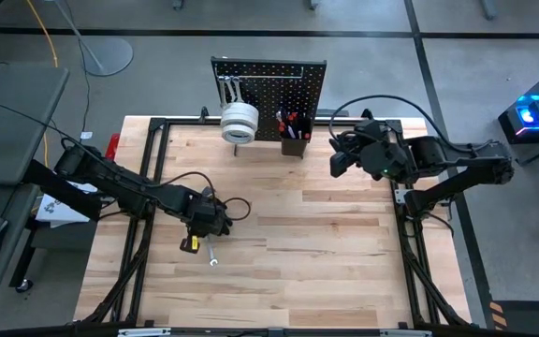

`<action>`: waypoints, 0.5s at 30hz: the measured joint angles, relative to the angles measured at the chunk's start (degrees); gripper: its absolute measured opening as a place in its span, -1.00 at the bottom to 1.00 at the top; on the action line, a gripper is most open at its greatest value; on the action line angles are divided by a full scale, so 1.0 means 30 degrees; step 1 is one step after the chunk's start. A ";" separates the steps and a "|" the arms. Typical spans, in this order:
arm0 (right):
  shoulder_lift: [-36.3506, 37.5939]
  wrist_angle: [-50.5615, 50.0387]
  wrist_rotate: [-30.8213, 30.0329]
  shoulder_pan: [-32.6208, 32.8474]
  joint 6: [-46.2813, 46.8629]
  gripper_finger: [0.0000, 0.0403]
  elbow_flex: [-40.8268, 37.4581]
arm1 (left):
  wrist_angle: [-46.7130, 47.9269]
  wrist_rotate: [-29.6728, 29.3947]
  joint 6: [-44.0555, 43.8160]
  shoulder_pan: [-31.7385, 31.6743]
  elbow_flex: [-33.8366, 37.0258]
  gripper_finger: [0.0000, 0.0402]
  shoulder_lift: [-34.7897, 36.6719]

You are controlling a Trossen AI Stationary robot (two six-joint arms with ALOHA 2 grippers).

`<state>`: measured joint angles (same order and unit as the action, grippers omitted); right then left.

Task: Hang tools onto peg board
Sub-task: Hang the wrench onto the peg board

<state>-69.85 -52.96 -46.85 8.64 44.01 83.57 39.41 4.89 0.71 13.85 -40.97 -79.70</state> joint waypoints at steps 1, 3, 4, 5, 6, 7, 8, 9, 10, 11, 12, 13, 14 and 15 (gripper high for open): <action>0.0008 0.0004 -0.0001 0.0000 0.0001 -0.49 0.0000 | 0.0003 0.0003 0.0000 0.0000 0.0000 -1.00 0.0000; 0.0004 -0.0004 0.0007 0.0000 0.0016 -0.49 0.0000 | 0.0006 0.0000 0.0000 0.0000 0.0000 -1.00 0.0000; 0.0001 0.0000 0.0007 0.0000 0.0019 -0.49 0.0000 | 0.0044 0.0000 0.0000 0.0010 0.0000 -1.00 0.0000; 0.0001 -0.0004 0.0007 0.0000 0.0025 -0.49 0.0000 | 0.0062 0.0002 0.0000 0.0019 0.0036 -1.00 -0.0003; 0.0003 0.0001 0.0007 0.0000 0.0028 -0.49 0.0000 | 0.0010 0.0003 -0.0014 0.0022 0.0156 -1.00 0.0000; 0.0008 0.0004 0.0007 0.0000 0.0030 -0.49 0.0000 | 0.0025 -0.0014 -0.0109 0.0022 0.0327 -1.00 0.0000; 0.0001 0.0004 0.0014 0.0000 0.0030 -0.49 0.0000 | 0.0163 -0.0101 -0.0225 0.0015 0.0501 -1.00 -0.0007; 0.0001 -0.0004 0.0021 0.0000 0.0030 -0.49 0.0000 | 0.0185 -0.0183 -0.0375 0.0015 0.0646 -1.00 -0.0007; 0.0001 0.0000 0.0021 0.0000 0.0030 -0.49 0.0000 | 0.0132 -0.0290 -0.0446 0.0021 0.0715 -1.00 -0.0007; 0.0001 0.0004 0.0020 0.0000 0.0030 -0.49 0.0000 | -0.0019 -0.0418 -0.0508 0.0022 0.0781 -1.00 -0.0007; 0.0001 0.0004 0.0021 0.0000 0.0030 -0.49 0.0000 | -0.0114 -0.0608 -0.0553 0.0015 0.0831 -1.00 -0.0007; 0.0001 -0.0001 0.0021 0.0000 0.0030 -0.49 0.0000 | -0.0180 -0.0862 -0.0600 0.0015 0.0887 -1.00 -0.0007; 0.0001 0.0000 0.0021 0.0000 0.0030 -0.49 0.0000 | -0.0206 -0.1025 -0.0645 0.0015 0.0911 -1.00 -0.0007; 0.0001 0.0004 0.0023 0.0000 0.0030 -0.49 0.0000 | -0.0341 -0.1059 -0.0648 0.0015 0.0911 -1.00 -0.0007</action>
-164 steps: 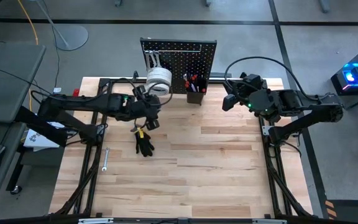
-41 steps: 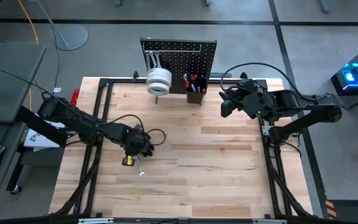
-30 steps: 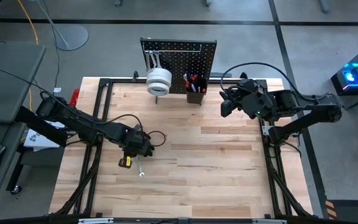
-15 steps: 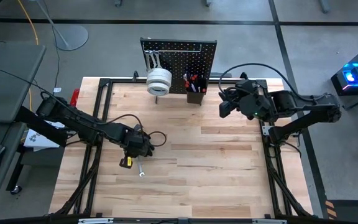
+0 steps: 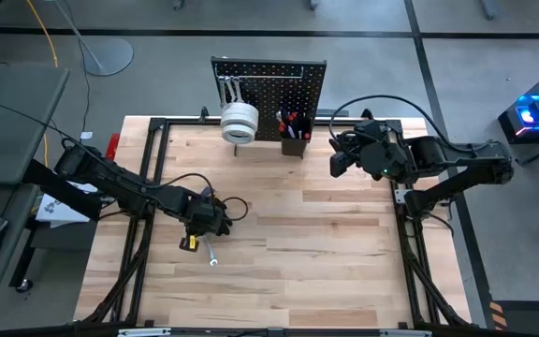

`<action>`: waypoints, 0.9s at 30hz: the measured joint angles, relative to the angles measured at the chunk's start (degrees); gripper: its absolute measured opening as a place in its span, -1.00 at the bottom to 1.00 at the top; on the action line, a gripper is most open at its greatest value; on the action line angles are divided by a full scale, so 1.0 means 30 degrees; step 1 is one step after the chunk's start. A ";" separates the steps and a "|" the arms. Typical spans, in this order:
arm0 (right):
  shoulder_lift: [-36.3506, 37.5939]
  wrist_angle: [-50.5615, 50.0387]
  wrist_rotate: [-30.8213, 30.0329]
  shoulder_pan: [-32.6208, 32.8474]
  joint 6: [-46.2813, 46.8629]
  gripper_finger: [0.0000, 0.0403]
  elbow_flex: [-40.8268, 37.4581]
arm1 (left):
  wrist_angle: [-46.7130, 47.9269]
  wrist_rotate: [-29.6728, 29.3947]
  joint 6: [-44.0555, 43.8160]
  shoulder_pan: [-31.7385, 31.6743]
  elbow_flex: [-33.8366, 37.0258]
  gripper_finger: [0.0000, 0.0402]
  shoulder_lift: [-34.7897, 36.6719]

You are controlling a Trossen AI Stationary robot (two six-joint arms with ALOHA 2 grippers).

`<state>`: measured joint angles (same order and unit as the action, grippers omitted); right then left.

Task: Hang tools onto peg board
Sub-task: Hang the wrench onto the peg board

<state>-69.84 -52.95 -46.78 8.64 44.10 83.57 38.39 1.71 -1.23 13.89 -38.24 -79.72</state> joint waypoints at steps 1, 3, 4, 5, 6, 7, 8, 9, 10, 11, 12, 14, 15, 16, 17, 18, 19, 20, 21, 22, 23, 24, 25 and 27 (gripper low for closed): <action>0.0000 0.0000 0.0006 0.0000 0.0000 -0.49 0.0000 | -0.0271 -0.0019 0.0000 0.0000 0.0000 -1.00 -0.0017; 0.0007 0.0000 0.0003 0.0000 0.0000 -0.49 0.0000 | -0.0508 -0.0012 -0.0036 0.0000 -0.0007 -1.00 -0.0044; 0.0007 -0.0007 0.0006 0.0000 0.0000 -0.49 0.0000 | -0.0495 -0.0012 -0.0087 0.0007 -0.0007 -1.00 -0.0044; 0.0007 0.0000 0.0006 0.0000 0.0000 -0.49 0.0000 | -0.0500 -0.0012 -0.0247 0.0007 -0.0007 -1.00 -0.0044; 0.0007 0.0000 0.0006 0.0000 0.0004 -0.49 0.0000 | -0.0498 -0.0009 -0.0380 0.0013 -0.0007 -1.00 -0.0044; 0.0007 -0.0001 0.0006 0.0000 0.0007 -0.49 -0.0001 | -0.0477 0.0034 -0.0475 0.0015 -0.0007 -1.00 -0.0044; 0.0007 0.0000 0.0006 0.0000 0.0007 -0.49 0.0000 | -0.0451 0.0120 -0.0563 0.0027 -0.0007 -1.00 -0.0044; 0.0007 0.0000 0.0006 0.0000 0.0007 -0.49 0.0000 | -0.0390 0.0301 -0.0651 0.0050 -0.0015 -1.00 -0.0044; 0.0007 0.0000 0.0013 0.0000 0.0007 -0.49 0.0000 | -0.0361 0.0479 -0.0728 0.0088 -0.0015 -1.00 -0.0044; 0.0007 0.0000 0.0013 0.0000 0.0007 -0.49 0.0000 | -0.0354 0.0663 -0.0773 0.0170 -0.0015 -1.00 -0.0044; 0.0007 -0.0007 0.0013 0.0000 0.0007 -0.49 0.0000 | -0.0341 0.0767 -0.0794 0.0283 -0.0015 -1.00 -0.0044; 0.0007 -0.0007 0.0013 0.0000 0.0007 -0.49 0.0000 | -0.0373 0.0765 -0.0775 0.0479 -0.0015 -1.00 -0.0044; 0.0007 -0.0007 0.0013 0.0000 0.0007 -0.49 0.0000 | -0.0432 0.0759 -0.0691 0.0551 -0.0015 -1.00 -0.0044; 0.0007 -0.0007 0.0013 0.0000 -0.0005 -0.49 0.0000 | -0.0558 0.0766 -0.0570 0.0568 -0.0015 -1.00 -0.0044; 0.0007 0.0000 0.0013 0.0000 -0.0040 -0.49 0.0000 | -0.0704 0.0754 -0.0557 0.0565 -0.0015 -1.00 -0.0064; 0.0007 -0.0007 0.0013 0.0000 -0.0058 -0.49 0.0000 | -0.0843 0.0697 -0.0558 0.0554 -0.0022 -1.00 -0.0138; 0.0007 -0.0007 0.0013 0.0000 -0.0111 -0.49 0.0000 | -0.0909 0.0654 -0.0554 0.0554 -0.0022 -1.00 -0.0239; 0.0007 -0.0007 0.0013 0.0000 -0.0131 -0.49 -0.0003 | -0.0887 0.0457 -0.0546 0.0554 -0.0022 -1.00 -0.0387; 0.0007 -0.0006 0.0013 0.0000 -0.0131 -0.49 0.0000 | -0.0887 0.0179 -0.0546 0.0554 -0.0022 -1.00 -0.0568; 0.0007 0.0000 0.0006 0.0000 -0.0131 -0.49 0.0000 | -0.0915 -0.0045 -0.0546 0.0554 -0.0040 -1.00 -0.0714; 0.0007 0.0000 0.0006 0.0000 -0.0131 -0.49 0.0000 | -0.0934 -0.0146 -0.0552 0.0554 -0.0064 -1.00 -0.0833; 0.0007 -0.0007 0.0006 0.0000 -0.0108 -0.49 0.0000 | -0.0938 -0.0181 -0.0588 0.0554 -0.0082 -1.00 -0.0932; 0.0007 -0.0007 0.0011 0.0000 -0.0004 -0.49 0.0000 | -0.0949 -0.0183 -0.0766 0.0554 -0.0095 -1.00 -0.0969; 0.0007 -0.0007 0.0013 0.0000 0.0211 -0.49 0.0000 | -0.0945 -0.0172 -0.1029 0.0555 -0.0095 -1.00 -0.0974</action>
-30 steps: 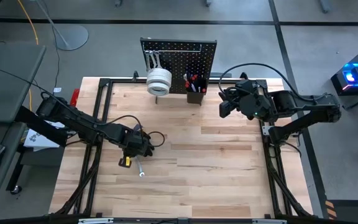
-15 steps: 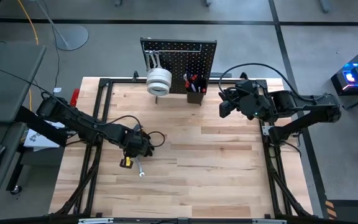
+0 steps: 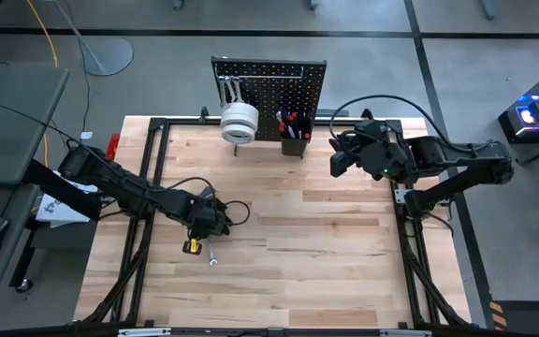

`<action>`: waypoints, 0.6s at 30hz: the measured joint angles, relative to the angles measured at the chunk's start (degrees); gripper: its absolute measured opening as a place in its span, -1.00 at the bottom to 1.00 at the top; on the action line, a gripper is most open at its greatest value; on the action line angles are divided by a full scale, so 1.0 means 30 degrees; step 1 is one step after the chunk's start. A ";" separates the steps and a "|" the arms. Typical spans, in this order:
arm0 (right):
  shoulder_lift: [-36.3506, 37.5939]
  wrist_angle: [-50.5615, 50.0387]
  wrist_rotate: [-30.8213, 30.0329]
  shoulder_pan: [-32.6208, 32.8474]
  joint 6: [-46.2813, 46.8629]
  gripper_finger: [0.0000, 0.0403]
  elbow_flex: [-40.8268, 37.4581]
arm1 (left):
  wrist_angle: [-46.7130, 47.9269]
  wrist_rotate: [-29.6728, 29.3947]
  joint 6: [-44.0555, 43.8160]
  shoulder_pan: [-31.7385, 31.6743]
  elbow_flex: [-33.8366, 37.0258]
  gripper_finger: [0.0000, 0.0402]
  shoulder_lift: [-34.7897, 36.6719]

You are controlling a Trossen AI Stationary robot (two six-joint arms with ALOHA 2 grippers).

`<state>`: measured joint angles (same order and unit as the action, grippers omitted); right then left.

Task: Hang tools onto peg board
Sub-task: Hang the wrench onto the peg board

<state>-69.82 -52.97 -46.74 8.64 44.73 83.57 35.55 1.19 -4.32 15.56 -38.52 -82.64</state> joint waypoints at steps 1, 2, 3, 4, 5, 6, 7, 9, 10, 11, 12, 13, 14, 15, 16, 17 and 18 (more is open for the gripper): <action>0.0000 0.0000 0.0000 0.0000 0.0008 -0.49 0.0000 | 0.0016 -0.0008 -0.0077 0.0030 0.0001 -1.00 0.0042; 0.0000 -0.0001 0.0000 0.0000 0.0008 -0.49 0.0000 | 0.0029 -0.0022 -0.0202 0.0093 0.0007 -1.00 0.0048; 0.0000 -0.0007 0.0000 0.0000 0.0008 -0.49 0.0000 | 0.0028 -0.0047 -0.0270 0.0093 0.0007 -1.00 0.0048; 0.0000 0.0000 0.0000 0.0000 0.0015 -0.49 0.0000 | 0.0119 -0.0058 -0.0341 0.0093 -0.0021 -1.00 0.0048; 0.0000 -0.0001 0.0000 0.0000 0.0009 -0.49 0.0000 | 0.0334 -0.0058 -0.0449 0.0098 -0.0134 -1.00 0.0040; 0.0000 -0.0005 0.0000 0.0000 0.0008 -0.49 0.0000 | 0.0607 -0.0058 -0.0520 0.0101 -0.0294 -1.00 0.0019; 0.0000 -0.0011 0.0000 0.0000 0.0015 -0.49 0.0000 | 0.0905 -0.0062 -0.0534 0.0101 -0.0473 -1.00 0.0005; 0.0000 -0.0036 0.0000 0.0000 0.0010 -0.49 0.0000 | 0.1141 -0.0068 -0.0336 0.0101 -0.0874 -1.00 0.0051; 0.0000 -0.0036 0.0000 0.0000 0.0015 -0.49 0.0000 | 0.1049 -0.0066 -0.0077 0.0101 -0.1036 -1.00 0.0090; 0.0000 -0.0044 0.0000 0.0000 0.0015 -0.49 0.0000 | 0.1007 -0.0073 0.0164 0.0101 -0.1108 -1.00 0.0122; 0.0000 -0.0043 -0.0002 0.0000 0.0015 -0.49 0.0000 | 0.1119 -0.0066 0.0382 0.0101 -0.1114 -1.00 0.0121; 0.0000 -0.0044 0.0000 0.0000 0.0015 -0.49 0.0000 | 0.1324 -0.0066 0.0475 0.0101 -0.1093 -1.00 0.0107; 0.0000 -0.0052 0.0000 0.0000 0.0021 -0.49 0.0000 | 0.1449 -0.0066 0.0475 0.0101 -0.1078 -1.00 0.0099; 0.0000 -0.0065 0.0000 0.0000 0.0094 -0.49 0.0000 | 0.1450 -0.0066 0.0482 0.0101 -0.1054 -1.00 0.0099; 0.0000 -0.0087 0.0000 0.0000 0.0095 -0.49 0.0000 | 0.1443 -0.0066 0.0482 0.0101 -0.0976 -1.00 0.0107; 0.0000 -0.0139 0.0000 0.0000 0.0095 -0.49 0.0000 | 0.1547 -0.0066 0.0477 0.0101 -0.0858 -1.00 0.0107; 0.0000 -0.0177 0.0000 0.0000 0.0095 -0.49 0.0000 | 0.1753 -0.0071 0.0475 0.0101 -0.0751 -1.00 0.0107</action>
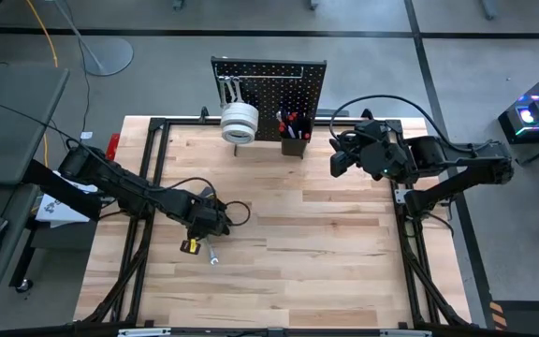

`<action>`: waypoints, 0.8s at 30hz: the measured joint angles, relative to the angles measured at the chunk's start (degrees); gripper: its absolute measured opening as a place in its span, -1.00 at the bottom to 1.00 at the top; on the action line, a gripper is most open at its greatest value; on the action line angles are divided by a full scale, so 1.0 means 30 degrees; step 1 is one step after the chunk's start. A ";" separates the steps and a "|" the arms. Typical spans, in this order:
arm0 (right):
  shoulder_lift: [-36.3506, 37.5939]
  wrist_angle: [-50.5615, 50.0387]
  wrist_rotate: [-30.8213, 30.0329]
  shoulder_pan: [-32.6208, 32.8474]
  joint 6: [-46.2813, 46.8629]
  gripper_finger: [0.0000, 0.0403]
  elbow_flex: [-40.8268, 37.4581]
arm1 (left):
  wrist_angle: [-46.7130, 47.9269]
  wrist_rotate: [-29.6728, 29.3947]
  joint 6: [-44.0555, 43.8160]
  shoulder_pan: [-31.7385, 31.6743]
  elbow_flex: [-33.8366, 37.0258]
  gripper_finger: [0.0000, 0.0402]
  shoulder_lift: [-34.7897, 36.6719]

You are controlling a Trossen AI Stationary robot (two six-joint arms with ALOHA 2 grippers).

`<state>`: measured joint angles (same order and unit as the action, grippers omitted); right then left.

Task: Hang tools onto peg board
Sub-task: Hang the wrench onto the peg board

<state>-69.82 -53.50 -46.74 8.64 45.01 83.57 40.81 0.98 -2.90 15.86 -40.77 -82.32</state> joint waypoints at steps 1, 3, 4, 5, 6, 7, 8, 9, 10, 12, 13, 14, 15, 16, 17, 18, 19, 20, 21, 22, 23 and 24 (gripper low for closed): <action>0.0000 -0.0011 0.0000 0.0000 -0.0006 -0.49 0.0000 | 0.0038 -0.0001 0.0002 0.0000 0.0118 -1.00 0.0000; 0.0000 -0.0032 0.0000 0.0000 0.0000 -0.49 0.0000 | -0.0162 -0.0080 0.0007 0.0000 0.0317 -1.00 0.0000; 0.0000 -0.0035 0.0000 0.0000 0.0000 -0.49 0.0000 | -0.0154 -0.0086 0.0000 0.0000 0.0409 -1.00 0.0000; 0.0000 -0.0035 0.0000 0.0000 -0.0005 -0.49 0.0000 | -0.0140 -0.0095 -0.0002 0.0000 0.0471 -1.00 0.0010; 0.0000 -0.0038 0.0000 0.0000 -0.0005 -0.49 0.0000 | -0.0156 -0.0115 0.0007 0.0000 0.0498 -1.00 0.0022; 0.0000 -0.0058 0.0000 0.0000 0.0000 -0.49 0.0000 | -0.0161 -0.0216 0.0015 0.0000 0.0510 -1.00 0.0022; 0.0000 -0.0093 0.0000 0.0000 0.0000 -0.49 0.0000 | -0.0185 -0.0472 0.0015 0.0007 0.0510 -1.00 0.0022; 0.0000 -0.0100 0.0000 0.0000 -0.0003 -0.49 0.0000 | -0.0235 -0.0784 0.0015 0.0007 0.0510 -1.00 0.0022; 0.0000 -0.0100 -0.0005 0.0000 0.0000 -0.49 0.0000 | -0.0310 -0.1084 0.0029 0.0000 0.0510 -1.00 0.0022; 0.0000 -0.0104 0.0000 0.0000 0.0000 -0.49 0.0000 | -0.0605 -0.1259 0.0014 -0.0046 0.0517 -1.00 0.0022; 0.0000 -0.0108 0.0000 0.0000 -0.0005 -0.49 0.0000 | -0.0754 -0.1270 -0.0145 -0.0044 0.0517 -1.00 -0.0059; 0.0000 -0.0108 -0.0005 0.0000 -0.0003 -0.49 0.0000 | -0.0880 -0.1266 -0.0538 -0.0044 0.0517 -1.00 -0.0176; 0.0000 -0.0108 0.0000 0.0000 0.0000 -0.49 0.0000 | -0.0996 -0.1250 -0.1133 -0.0044 0.0515 -1.00 -0.0356; 0.0000 -0.0115 0.0000 0.0000 -0.0003 -0.49 0.0000 | -0.1159 -0.1177 -0.1845 -0.0041 0.0492 -1.00 -0.0653; 0.0000 -0.0115 0.0000 0.0000 0.0000 -0.49 0.0000 | -0.1313 -0.1017 -0.2608 0.0003 0.0458 -1.00 -0.0998; 0.0000 -0.0114 0.0012 0.0000 -0.0001 -0.49 0.0000 | -0.1503 -0.0813 -0.3451 0.0058 0.0452 -1.00 -0.1344; 0.0000 -0.0115 0.0144 0.0000 0.0006 -0.49 0.0000 | -0.1655 -0.0591 -0.4326 0.0148 0.0405 -1.00 -0.1725; 0.0007 -0.0127 0.0413 0.0000 0.0025 -0.49 0.0000 | -0.2113 -0.0291 -0.5357 0.0249 0.0337 -1.00 -0.2081; 0.0007 -0.0203 0.0857 0.0000 0.0023 -0.49 0.0000 | -0.2585 -0.0004 -0.6508 0.0361 0.0320 -1.00 -0.2387; 0.0007 -0.0293 0.1268 0.0000 0.0010 -0.49 0.0000 | -0.3014 0.0239 -0.7597 0.0515 0.0295 -1.00 -0.2642; 0.0007 -0.0435 0.1600 0.0000 0.0011 -0.49 0.0000 | -0.3522 0.0460 -0.8682 0.0671 0.0292 -1.00 -0.2865; 0.0007 -0.0665 0.1858 0.0000 0.0022 -0.49 0.0000 | -0.4218 0.0750 -0.9826 0.0840 0.0292 -1.00 -0.3022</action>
<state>-69.80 -55.49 -41.17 8.64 45.08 83.57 28.16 3.23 -32.37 18.38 -39.90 -91.39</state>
